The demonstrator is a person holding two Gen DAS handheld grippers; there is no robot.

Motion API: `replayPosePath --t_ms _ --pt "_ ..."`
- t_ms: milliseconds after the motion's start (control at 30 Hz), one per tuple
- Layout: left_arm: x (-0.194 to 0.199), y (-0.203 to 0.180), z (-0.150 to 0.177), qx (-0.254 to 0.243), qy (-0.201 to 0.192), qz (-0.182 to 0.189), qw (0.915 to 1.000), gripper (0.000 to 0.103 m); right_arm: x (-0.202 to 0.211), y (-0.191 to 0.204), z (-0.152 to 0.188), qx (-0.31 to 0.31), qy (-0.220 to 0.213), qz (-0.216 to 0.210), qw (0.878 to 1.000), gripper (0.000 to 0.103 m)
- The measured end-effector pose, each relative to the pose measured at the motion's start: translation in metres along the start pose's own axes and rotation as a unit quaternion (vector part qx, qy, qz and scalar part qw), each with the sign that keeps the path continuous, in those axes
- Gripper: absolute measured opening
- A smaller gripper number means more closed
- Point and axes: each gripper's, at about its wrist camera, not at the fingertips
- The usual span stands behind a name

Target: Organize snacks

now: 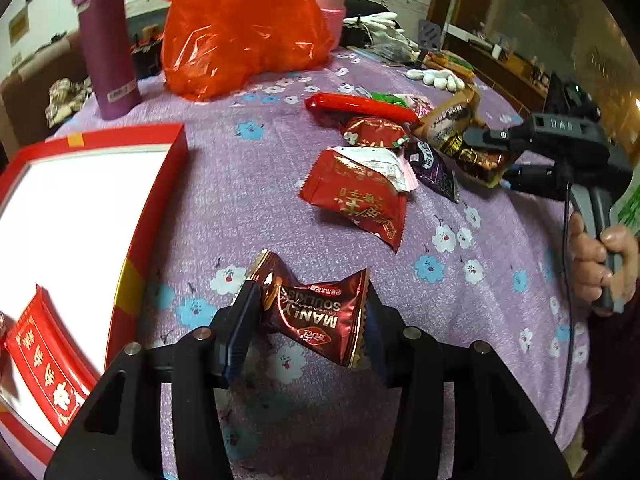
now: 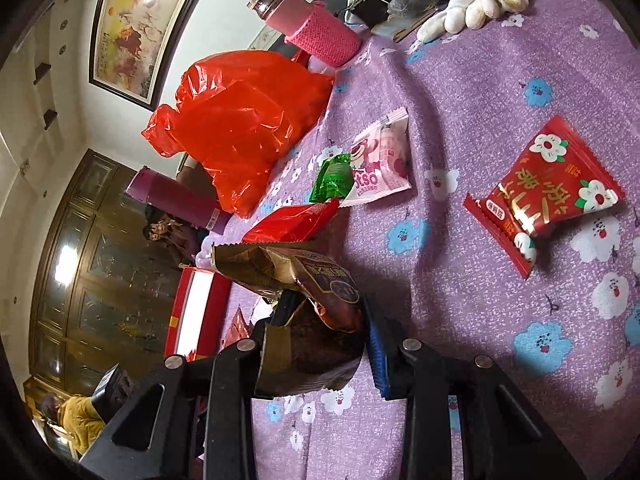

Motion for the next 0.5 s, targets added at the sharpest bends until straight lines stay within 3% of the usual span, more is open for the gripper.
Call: replayPosePath --t_ms 267,500 --pt "0.009 -0.003 -0.002 -0.005 -0.019 0.005 0.9998 0.034 0.005 0.006 0.0 0.008 -0.008 -0.013 1.0 0.034" --pt "0.022 0.005 -0.003 0.016 -0.039 0.015 0.999 0.033 0.018 0.018 -0.003 0.02 -0.032 -0.059 0.998 0.033"
Point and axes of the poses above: each gripper's, at about its wrist camera, not at the fingertips, and x roughly against the way its jaws point, y to its left, z to its underside, and after that the axes turned 12 degrees about -y, right-handed
